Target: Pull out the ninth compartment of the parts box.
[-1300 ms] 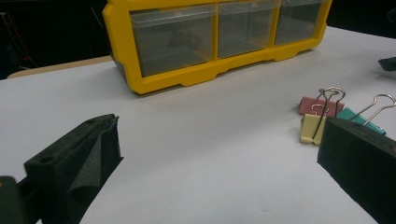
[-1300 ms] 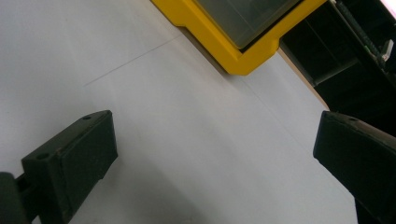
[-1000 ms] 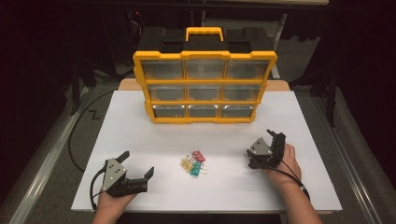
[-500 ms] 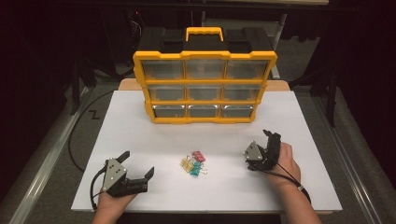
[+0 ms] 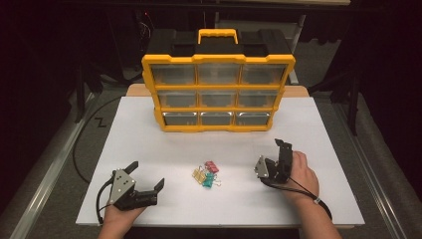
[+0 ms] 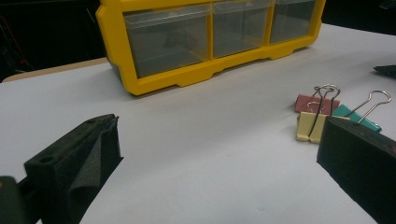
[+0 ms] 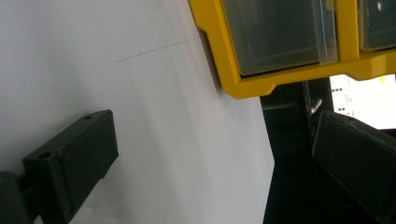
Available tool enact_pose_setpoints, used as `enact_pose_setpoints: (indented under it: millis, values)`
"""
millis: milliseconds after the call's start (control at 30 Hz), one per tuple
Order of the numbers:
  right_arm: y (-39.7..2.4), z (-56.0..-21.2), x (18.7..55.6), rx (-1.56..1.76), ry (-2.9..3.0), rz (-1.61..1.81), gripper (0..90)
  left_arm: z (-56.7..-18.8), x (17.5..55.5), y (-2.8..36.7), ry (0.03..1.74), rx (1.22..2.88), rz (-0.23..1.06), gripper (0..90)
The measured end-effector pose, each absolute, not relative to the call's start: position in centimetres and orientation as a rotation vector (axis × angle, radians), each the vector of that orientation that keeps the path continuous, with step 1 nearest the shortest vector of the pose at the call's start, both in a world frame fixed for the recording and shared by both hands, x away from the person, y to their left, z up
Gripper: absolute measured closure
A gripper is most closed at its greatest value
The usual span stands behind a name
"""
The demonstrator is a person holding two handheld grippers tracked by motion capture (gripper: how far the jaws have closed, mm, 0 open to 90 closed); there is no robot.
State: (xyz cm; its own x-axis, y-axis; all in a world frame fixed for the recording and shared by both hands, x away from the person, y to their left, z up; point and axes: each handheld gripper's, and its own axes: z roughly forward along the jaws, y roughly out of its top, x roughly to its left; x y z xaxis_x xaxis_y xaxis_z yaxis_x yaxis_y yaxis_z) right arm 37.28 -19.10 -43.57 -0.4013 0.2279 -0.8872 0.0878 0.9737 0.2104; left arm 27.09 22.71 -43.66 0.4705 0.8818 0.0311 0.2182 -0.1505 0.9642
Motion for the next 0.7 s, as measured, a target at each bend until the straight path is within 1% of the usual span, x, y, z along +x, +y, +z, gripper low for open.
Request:
enact_pose_setpoints:
  millis: [433, 500, 600, 700]
  values:
    - [-17.8, -43.4, 36.5, 0.095, 1.941, 0.066, 2.4, -43.7, 27.1, 22.7, 0.961, 1.653, 0.776, 0.5]
    - [-17.7, -43.4, 36.4, 0.080, 1.940, 0.064, 5.9, -43.7, 27.1, 22.7, 0.961, 1.652, 0.777, 0.5]
    - [-17.7, -43.4, 36.2, 0.084, 1.912, 0.057, 14.9, -43.7, 27.1, 22.7, 0.962, 1.651, 0.780, 0.5]
    - [-17.8, -43.4, 36.0, 0.096, 1.907, 0.056, 20.7, -43.7, 27.1, 22.7, 0.960, 1.654, 0.781, 0.5]
